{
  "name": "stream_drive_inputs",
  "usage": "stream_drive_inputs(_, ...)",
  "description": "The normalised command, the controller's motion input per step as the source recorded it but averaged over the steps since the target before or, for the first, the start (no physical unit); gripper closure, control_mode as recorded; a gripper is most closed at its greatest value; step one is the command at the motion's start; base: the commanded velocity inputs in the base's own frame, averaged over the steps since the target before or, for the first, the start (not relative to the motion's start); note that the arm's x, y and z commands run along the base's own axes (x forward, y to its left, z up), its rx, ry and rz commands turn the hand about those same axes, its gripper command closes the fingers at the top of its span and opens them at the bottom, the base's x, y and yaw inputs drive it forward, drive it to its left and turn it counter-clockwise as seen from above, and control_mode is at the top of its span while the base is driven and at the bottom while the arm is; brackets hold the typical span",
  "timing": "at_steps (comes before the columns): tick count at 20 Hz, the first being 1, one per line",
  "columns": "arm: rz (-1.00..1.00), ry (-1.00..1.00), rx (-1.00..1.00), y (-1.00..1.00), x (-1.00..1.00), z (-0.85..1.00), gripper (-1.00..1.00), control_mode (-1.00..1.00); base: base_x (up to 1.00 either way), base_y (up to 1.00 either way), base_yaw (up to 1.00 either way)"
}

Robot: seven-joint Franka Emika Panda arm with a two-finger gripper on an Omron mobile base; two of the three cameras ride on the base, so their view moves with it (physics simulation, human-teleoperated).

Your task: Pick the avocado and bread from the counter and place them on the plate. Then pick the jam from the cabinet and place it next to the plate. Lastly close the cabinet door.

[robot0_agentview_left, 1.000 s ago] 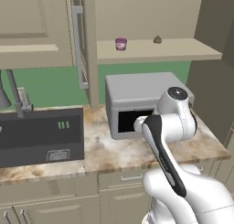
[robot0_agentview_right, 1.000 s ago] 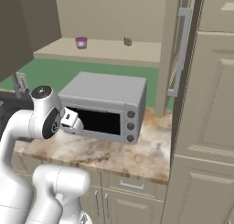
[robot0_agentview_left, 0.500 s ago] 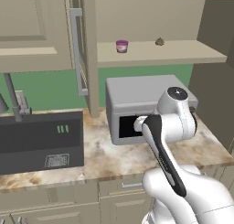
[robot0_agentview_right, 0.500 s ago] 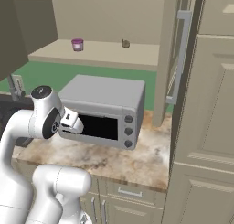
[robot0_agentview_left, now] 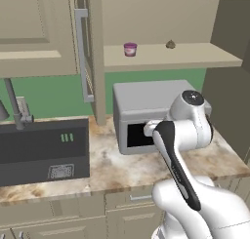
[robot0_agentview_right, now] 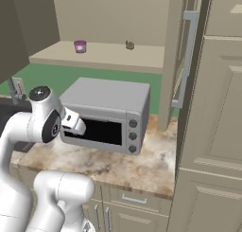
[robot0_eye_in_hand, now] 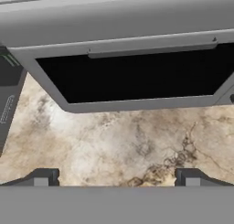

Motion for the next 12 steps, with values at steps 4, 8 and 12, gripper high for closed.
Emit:
stream_drive_inputs(4,0.00,-0.16,0.00,0.00,0.00,0.49,-1.00,-1.00,0.00,0.00,0.00)
stream_drive_inputs(8,0.00,-0.17,0.00,0.00,0.00,0.49,-1.00,-1.00,0.00,0.00,0.00)
stream_drive_inputs(12,0.01,-0.23,0.00,0.00,0.00,0.56,-1.00,-1.00,0.00,0.00,0.00)
